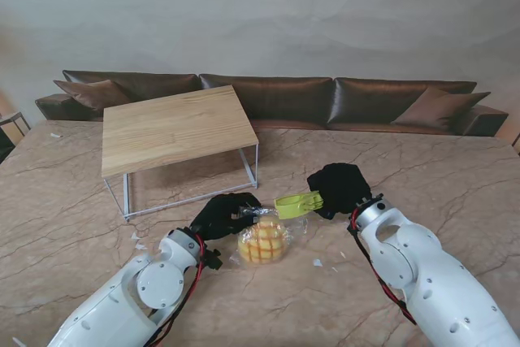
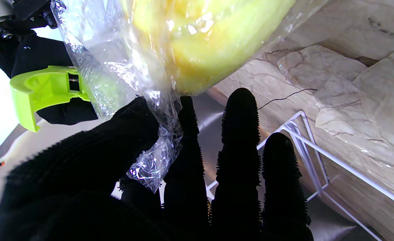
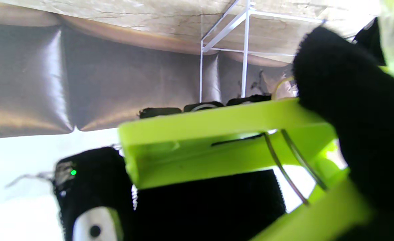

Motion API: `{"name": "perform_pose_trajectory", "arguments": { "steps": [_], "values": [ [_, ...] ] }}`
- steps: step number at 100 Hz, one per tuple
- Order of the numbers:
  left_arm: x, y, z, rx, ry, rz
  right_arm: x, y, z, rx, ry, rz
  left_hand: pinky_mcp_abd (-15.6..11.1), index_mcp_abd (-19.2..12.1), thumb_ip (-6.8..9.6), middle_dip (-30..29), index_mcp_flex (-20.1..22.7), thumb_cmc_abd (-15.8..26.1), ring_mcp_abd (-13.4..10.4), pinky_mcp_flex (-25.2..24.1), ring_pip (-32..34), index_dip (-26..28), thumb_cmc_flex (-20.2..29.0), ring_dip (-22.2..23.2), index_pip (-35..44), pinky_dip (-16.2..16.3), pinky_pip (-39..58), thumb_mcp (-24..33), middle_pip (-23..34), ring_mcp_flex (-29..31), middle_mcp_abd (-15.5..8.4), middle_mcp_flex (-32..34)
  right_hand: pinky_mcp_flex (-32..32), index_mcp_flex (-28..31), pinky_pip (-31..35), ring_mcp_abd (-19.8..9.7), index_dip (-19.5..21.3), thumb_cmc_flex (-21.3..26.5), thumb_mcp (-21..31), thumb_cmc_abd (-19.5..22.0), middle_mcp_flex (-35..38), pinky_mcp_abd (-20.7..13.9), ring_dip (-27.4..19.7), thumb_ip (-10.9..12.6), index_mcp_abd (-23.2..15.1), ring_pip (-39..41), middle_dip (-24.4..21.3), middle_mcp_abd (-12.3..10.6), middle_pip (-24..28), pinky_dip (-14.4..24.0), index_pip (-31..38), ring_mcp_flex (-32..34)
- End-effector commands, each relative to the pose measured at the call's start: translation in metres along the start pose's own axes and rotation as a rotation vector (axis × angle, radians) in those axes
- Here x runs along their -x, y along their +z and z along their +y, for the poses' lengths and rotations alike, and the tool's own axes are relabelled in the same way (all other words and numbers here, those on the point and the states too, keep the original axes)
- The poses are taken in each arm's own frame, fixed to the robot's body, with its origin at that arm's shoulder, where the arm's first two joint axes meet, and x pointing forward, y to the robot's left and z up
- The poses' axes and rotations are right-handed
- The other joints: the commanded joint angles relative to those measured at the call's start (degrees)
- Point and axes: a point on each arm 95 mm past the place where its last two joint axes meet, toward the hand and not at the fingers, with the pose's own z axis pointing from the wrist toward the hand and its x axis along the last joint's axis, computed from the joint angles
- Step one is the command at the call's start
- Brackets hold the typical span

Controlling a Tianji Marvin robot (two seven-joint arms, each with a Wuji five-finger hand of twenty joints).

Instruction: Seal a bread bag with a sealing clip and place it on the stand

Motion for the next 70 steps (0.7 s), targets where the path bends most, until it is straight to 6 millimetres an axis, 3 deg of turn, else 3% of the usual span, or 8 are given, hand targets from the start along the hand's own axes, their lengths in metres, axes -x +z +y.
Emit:
{"name": "perform_pose_trajectory", "arguments": {
  "steps": [1,46,50,70],
  "values": [
    [-0.004,0.002,0.003,0.004,-0.011,0.004,-0.005,0.003,-0.001,-0.003,-0.016,0.032,-0.2,-1.2,-1.43,-0.3,2.2,-0.4,-0.2,0.0,1.1,0.0,0.7,-0.1,2.9,1.2,1.6,3.4,2.4,1.4,-1.7,3.1,1.7,10.4,17.6,-1.6,0.4,19.8,7.4,7.0,7.5,1.9,7.7,2.9,-20.7,34.0,4.7,7.3,33.3,1.0,29.6,11.1],
    [-0.005,0.003,0.002,0.013,-0.018,0.005,-0.016,0.021,-0.014,0.002,-0.206,0.185,-0.2,-1.3,-1.64,-0.1,2.0,-0.4,-0.2,0.1,1.4,0.7,0.7,-0.1,3.9,1.1,2.0,4.0,3.3,1.5,-1.9,3.2,1.8,10.3,17.6,-1.9,0.7,19.0,8.0,6.1,7.5,1.4,7.5,2.5,-22.1,33.9,4.7,6.4,33.3,0.4,29.4,11.2],
    [-0.005,0.003,0.002,0.014,-0.019,0.005,-0.016,0.021,-0.014,0.004,-0.22,0.193,-0.3,-1.3,-1.66,0.0,2.0,-0.4,0.0,-0.1,1.4,1.0,0.8,-0.1,4.0,1.1,1.9,3.9,3.4,1.4,-1.8,3.1,1.8,10.3,17.6,-2.0,0.9,19.2,6.8,8.1,7.5,1.2,7.4,2.7,-22.2,33.9,4.8,6.4,33.2,0.2,29.4,11.2],
    [-0.005,0.003,0.002,0.015,-0.019,0.011,-0.018,0.023,-0.018,0.027,-0.331,0.203,-0.2,-1.7,-1.68,0.1,1.9,-0.3,-0.1,-0.1,1.4,1.8,0.8,-0.1,3.9,1.1,2.0,3.8,3.7,1.3,-2.0,2.9,1.8,10.1,17.6,-2.6,1.4,18.2,6.0,7.5,7.5,0.4,7.0,2.3,-23.6,33.8,4.9,5.5,32.9,-0.7,28.8,11.2]
  ]
}}
